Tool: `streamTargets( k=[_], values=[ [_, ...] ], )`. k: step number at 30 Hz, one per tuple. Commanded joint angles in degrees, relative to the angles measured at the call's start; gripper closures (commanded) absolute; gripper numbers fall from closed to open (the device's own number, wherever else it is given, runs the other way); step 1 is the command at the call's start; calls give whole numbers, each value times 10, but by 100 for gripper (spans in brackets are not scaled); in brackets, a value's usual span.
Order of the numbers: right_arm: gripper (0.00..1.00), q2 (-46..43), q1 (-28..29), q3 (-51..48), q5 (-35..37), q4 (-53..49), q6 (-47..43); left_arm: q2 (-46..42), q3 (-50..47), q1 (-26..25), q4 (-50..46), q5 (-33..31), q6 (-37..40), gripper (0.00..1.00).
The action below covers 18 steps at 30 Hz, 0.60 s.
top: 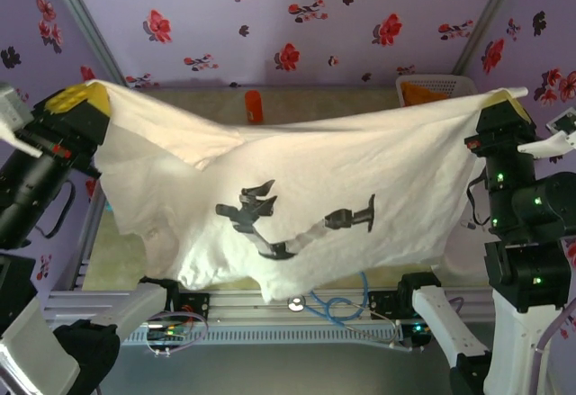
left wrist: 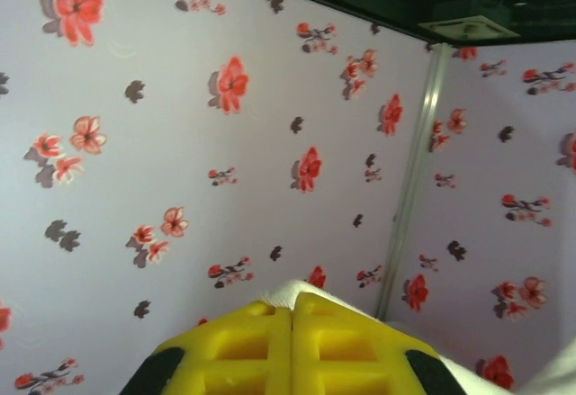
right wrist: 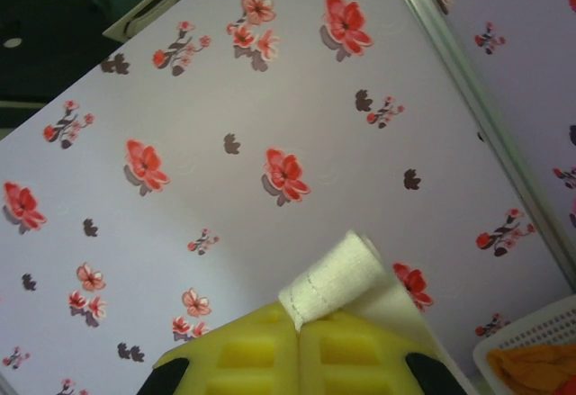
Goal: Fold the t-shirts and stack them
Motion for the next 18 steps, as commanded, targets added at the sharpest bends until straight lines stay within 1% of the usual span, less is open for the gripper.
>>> streamTargets(
  k=[1, 5, 7, 10, 13, 15, 18],
  values=[
    [100, 49, -4, -7, 35, -44, 31, 10, -61, 4, 66, -76, 10, 100],
    [100, 105, -4, -52, 2, -69, 55, 18, -171, 4, 115, -108, 19, 100],
    [100, 130, -4, -91, -18, -59, 62, 26, -224, 6, 145, -116, 23, 100],
    [100, 173, -4, -142, -30, -45, 61, 51, -296, 18, 180, -115, 13, 100],
    [100, 224, -4, -191, -31, -7, 54, 79, -383, 32, 231, -101, 4, 100],
    [100, 267, -4, -217, -36, 28, 49, 110, -425, 47, 251, -93, -7, 100],
    [100, 356, -5, -221, -54, 78, 39, 173, -482, 79, 305, -50, -28, 100]
  ],
)
